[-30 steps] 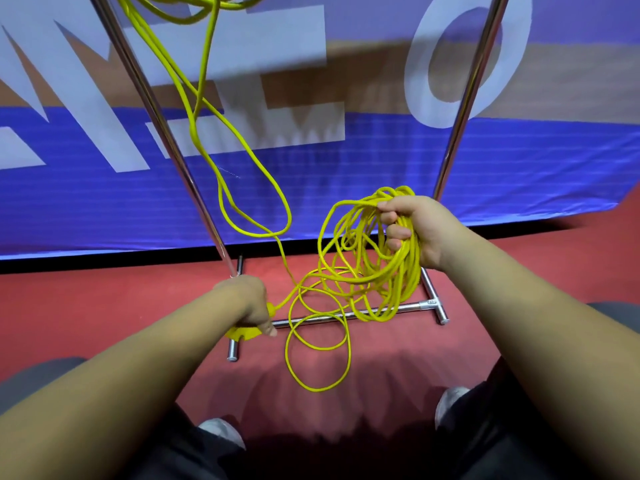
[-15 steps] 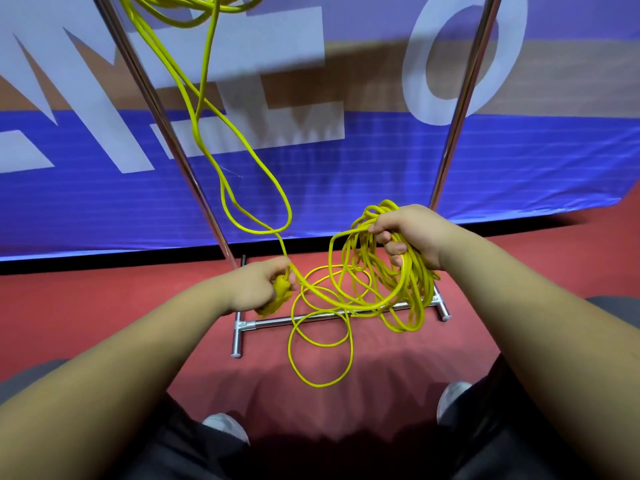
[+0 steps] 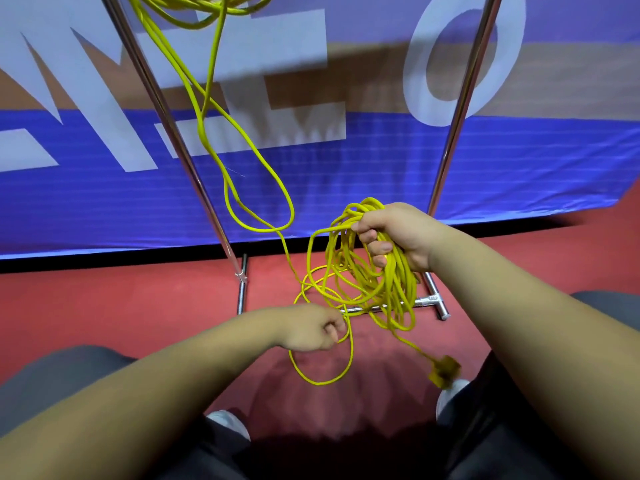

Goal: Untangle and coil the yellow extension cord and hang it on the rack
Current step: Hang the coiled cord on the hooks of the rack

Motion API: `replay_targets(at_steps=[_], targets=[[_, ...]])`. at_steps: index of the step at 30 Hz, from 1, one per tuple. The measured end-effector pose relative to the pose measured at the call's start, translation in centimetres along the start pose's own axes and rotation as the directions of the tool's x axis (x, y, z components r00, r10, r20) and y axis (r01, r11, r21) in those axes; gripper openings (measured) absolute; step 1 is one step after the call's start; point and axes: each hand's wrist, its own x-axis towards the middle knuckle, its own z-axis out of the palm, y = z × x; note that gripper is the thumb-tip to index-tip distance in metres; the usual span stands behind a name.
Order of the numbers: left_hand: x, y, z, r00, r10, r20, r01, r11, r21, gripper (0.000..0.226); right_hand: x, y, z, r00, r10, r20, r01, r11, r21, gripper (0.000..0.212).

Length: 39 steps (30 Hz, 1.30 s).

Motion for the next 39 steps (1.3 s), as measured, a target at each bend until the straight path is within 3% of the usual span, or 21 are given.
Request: replay_targets(at_steps=[4, 7, 9, 12, 14, 17, 22, 24, 26, 28, 29, 32, 34, 36, 38, 39], targets=[[1.7, 2.6, 1.9, 0.998, -0.035, 0.053, 0.031, 0.996, 0.082, 0.055, -0.2, -0.5, 1.2, 1.000, -0.026, -0.001, 0.026, 0.997, 0.077, 0.022], [3.6, 4.3, 4.2, 0.999, -0.018, 0.047, 0.018, 1.000, -0.006, 0.083, -0.6, -1.0, 1.2, 0.999, -0.033, 0.017, 0.030, 0.992, 0.119, 0.018], [4.7, 4.8, 6.3, 0.998, 0.022, 0.054, -0.017, 0.997, -0.079, 0.090, -0.9, -1.3, 1.1, 0.998, -0.052, 0.020, 0.049, 0.990, 0.133, 0.017], [6.1, 3.2, 8.9, 0.988, 0.102, 0.113, -0.093, 0.993, -0.078, 0.054, -1.0, -1.6, 0.9, 0.998, -0.062, 0.021, 0.058, 0.984, 0.170, 0.021], [6.1, 1.2, 9.1, 0.986, 0.080, 0.149, -0.085, 0.996, 0.025, 0.032, -1.0, -1.8, 0.5, 0.998, -0.055, 0.028, 0.050, 0.984, 0.168, 0.022], [5.4, -2.2, 7.1, 0.981, -0.042, 0.190, 0.009, 0.985, 0.174, 0.028, -1.3, -2.1, -0.4, 0.999, -0.032, 0.034, 0.027, 0.992, 0.126, 0.023], [3.8, -4.7, 2.6, 0.989, -0.113, 0.094, 0.080, 0.949, 0.306, 0.019, -1.5, -2.4, -1.9, 1.000, 0.022, 0.016, -0.021, 0.999, -0.035, 0.028], [2.7, -4.9, 0.7, 0.994, -0.112, 0.012, 0.094, 0.884, 0.458, 0.029, -1.3, -2.4, -2.1, 1.000, 0.021, -0.017, -0.023, 0.991, -0.132, 0.027], [1.3, -4.0, -1.3, 0.991, -0.071, -0.114, 0.130, 0.722, 0.680, 0.036, -1.0, -2.2, -2.1, 0.998, 0.019, -0.065, -0.035, 0.966, -0.256, 0.023], [-0.4, -2.0, -3.9, 0.974, 0.030, -0.226, 0.170, 0.565, 0.808, 0.038, -0.5, -1.9, -2.0, 0.994, 0.049, -0.098, -0.081, 0.928, -0.364, 0.020], [-1.4, -0.7, -5.4, 0.957, 0.116, -0.267, 0.167, 0.533, 0.830, 0.038, -0.3, -1.8, -2.0, 0.992, 0.070, -0.108, -0.107, 0.913, -0.394, 0.019], [-3.6, 1.5, -9.7, 0.806, 0.432, -0.405, 0.189, 0.460, 0.867, 0.026, 0.1, -1.5, -1.8, 0.987, 0.118, -0.113, -0.152, 0.917, -0.369, 0.019], [-5.0, 2.2, -11.5, 0.716, 0.417, -0.559, 0.306, 0.533, 0.789, 0.026, 0.6, -1.5, -1.7, 0.986, 0.128, -0.104, -0.154, 0.943, -0.294, 0.019], [-6.0, 2.1, -12.4, 0.671, 0.242, -0.701, 0.375, 0.705, 0.602, 0.035, 1.0, -1.6, -1.7, 0.986, 0.152, -0.066, -0.164, 0.956, -0.243, 0.017], [-6.5, 1.7, -12.6, 0.654, 0.136, -0.744, 0.313, 0.847, 0.430, 0.040, 1.3, -1.7, -1.7, 0.984, 0.174, -0.026, -0.175, 0.954, -0.243, 0.020], [-6.7, 1.5, -12.4, 0.631, 0.115, -0.768, 0.191, 0.936, 0.297, 0.035, 1.4, -1.8, -1.6, 0.983, 0.183, -0.019, -0.181, 0.950, -0.256, 0.021]])
